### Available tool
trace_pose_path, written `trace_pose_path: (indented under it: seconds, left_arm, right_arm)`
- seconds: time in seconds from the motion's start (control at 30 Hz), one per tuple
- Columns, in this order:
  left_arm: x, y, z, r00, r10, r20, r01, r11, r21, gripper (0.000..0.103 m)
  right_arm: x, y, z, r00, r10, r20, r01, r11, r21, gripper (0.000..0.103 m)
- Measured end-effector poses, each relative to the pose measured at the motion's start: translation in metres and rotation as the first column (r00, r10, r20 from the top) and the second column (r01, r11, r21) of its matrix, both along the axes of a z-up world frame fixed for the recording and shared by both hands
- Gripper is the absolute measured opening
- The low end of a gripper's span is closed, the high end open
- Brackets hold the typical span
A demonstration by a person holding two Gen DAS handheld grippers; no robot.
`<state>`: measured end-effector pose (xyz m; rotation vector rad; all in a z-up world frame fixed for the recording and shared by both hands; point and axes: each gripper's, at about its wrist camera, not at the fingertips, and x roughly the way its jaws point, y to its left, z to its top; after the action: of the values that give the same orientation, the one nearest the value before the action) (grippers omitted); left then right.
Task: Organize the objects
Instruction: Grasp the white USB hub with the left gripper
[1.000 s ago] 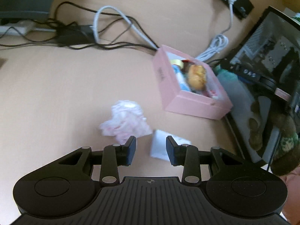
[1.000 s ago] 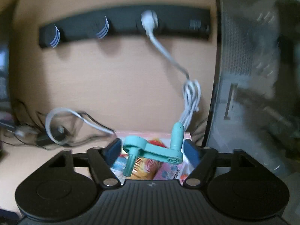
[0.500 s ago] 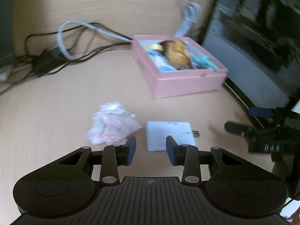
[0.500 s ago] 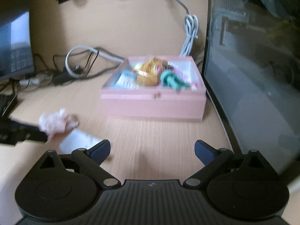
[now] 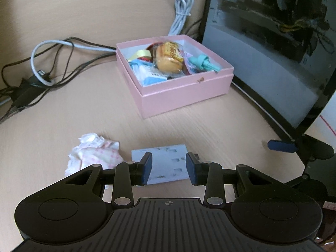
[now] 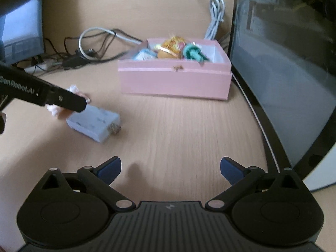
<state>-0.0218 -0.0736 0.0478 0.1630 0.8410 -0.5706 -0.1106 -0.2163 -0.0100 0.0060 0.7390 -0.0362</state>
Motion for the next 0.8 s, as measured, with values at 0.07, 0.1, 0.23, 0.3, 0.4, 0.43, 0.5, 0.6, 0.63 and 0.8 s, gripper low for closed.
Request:
trace_pose_path:
  seconds: [0.07,0.1,0.23,0.3,0.4,0.43,0.5,0.6,0.63,0.8]
  left_arm:
    - [-0.001,-0.002,-0.004,1.000,-0.010,-0.011,0.010,1.000,0.014,0.039]
    - [-0.002,-0.004,-0.006,1.000,-0.014,-0.018,0.014,1.000,0.022,0.039]
    - [-0.012,-0.011,-0.016,0.999,-0.045,-0.023,0.047,0.996,0.082,0.039]
    - [-0.024,-0.017,-0.022,0.996,-0.093,-0.015,0.094,0.987,0.134,0.039]
    - [-0.042,-0.028,-0.034,0.986,-0.164,-0.002,0.160,0.962,0.221,0.040]
    - [-0.047,-0.029,-0.035,0.985,-0.171,0.016,0.163,0.962,0.220,0.039]
    - [-0.050,-0.032,-0.036,0.983,-0.183,0.011,0.177,0.962,0.208,0.039]
    - [-0.051,-0.037,-0.036,0.964,-0.260,-0.048,0.264,0.953,0.148,0.041]
    - [-0.053,-0.041,-0.037,0.950,-0.308,-0.057,0.313,0.937,0.153,0.053]
    - [-0.053,-0.039,-0.025,0.893,-0.450,-0.005,0.443,0.878,0.183,0.054]
  right_arm:
    - [0.000,-0.003,-0.005,1.000,-0.005,-0.011,0.005,1.000,0.001,0.101]
    - [0.001,-0.005,-0.007,1.000,-0.009,-0.015,0.009,1.000,0.001,0.101]
    - [0.005,-0.013,-0.011,0.999,-0.023,-0.027,0.024,0.999,0.034,0.103]
    - [0.009,-0.016,-0.011,0.999,-0.021,-0.025,0.022,0.999,0.032,0.103]
    - [0.016,-0.021,-0.011,0.999,-0.028,-0.021,0.029,0.999,0.038,0.103]
    - [0.017,-0.023,-0.012,0.999,-0.028,-0.018,0.029,0.999,0.042,0.103]
    - [0.019,-0.025,-0.012,0.999,-0.028,-0.015,0.029,0.999,0.046,0.103]
    - [0.019,-0.026,-0.012,1.000,-0.026,-0.009,0.027,0.998,0.059,0.103]
    - [0.018,-0.028,-0.011,1.000,-0.027,-0.004,0.027,0.997,0.071,0.103]
    - [0.014,-0.036,-0.010,0.999,-0.033,0.019,0.030,0.991,0.131,0.103]
